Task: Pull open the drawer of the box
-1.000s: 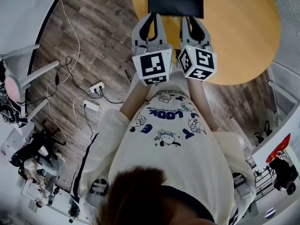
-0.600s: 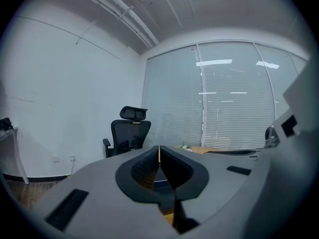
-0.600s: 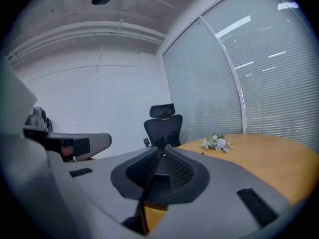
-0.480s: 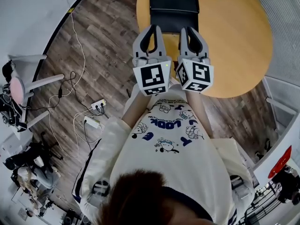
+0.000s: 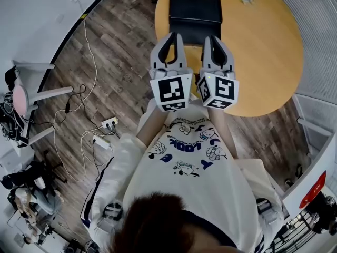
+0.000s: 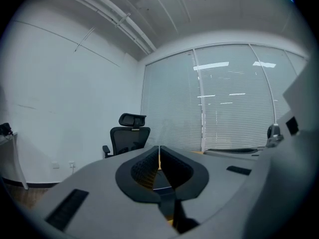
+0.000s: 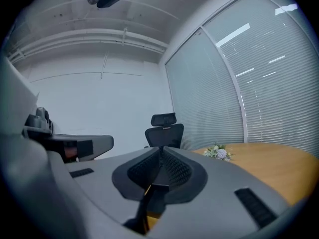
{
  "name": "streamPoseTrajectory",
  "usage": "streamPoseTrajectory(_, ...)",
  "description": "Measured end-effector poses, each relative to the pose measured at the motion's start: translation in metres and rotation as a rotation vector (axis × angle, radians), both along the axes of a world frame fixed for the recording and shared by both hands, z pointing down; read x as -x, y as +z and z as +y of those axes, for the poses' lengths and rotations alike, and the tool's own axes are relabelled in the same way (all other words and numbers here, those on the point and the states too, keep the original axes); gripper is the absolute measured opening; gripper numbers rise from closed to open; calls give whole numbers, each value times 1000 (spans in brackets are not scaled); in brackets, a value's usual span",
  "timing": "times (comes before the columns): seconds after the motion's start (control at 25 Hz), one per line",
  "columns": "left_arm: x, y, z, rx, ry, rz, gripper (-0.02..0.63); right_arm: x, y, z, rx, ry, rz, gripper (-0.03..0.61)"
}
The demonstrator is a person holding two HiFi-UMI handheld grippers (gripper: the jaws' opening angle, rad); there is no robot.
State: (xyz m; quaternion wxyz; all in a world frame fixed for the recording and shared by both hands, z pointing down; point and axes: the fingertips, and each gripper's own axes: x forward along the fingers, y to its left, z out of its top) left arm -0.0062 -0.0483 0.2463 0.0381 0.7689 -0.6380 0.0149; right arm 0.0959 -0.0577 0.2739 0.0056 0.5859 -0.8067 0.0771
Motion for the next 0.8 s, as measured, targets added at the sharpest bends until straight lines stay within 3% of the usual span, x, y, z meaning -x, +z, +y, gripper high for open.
streamPoseTrajectory(0.8, -5, -3, -6, -8, -16, -6, 21, -6, -4, -7, -10, -14, 4, 41)
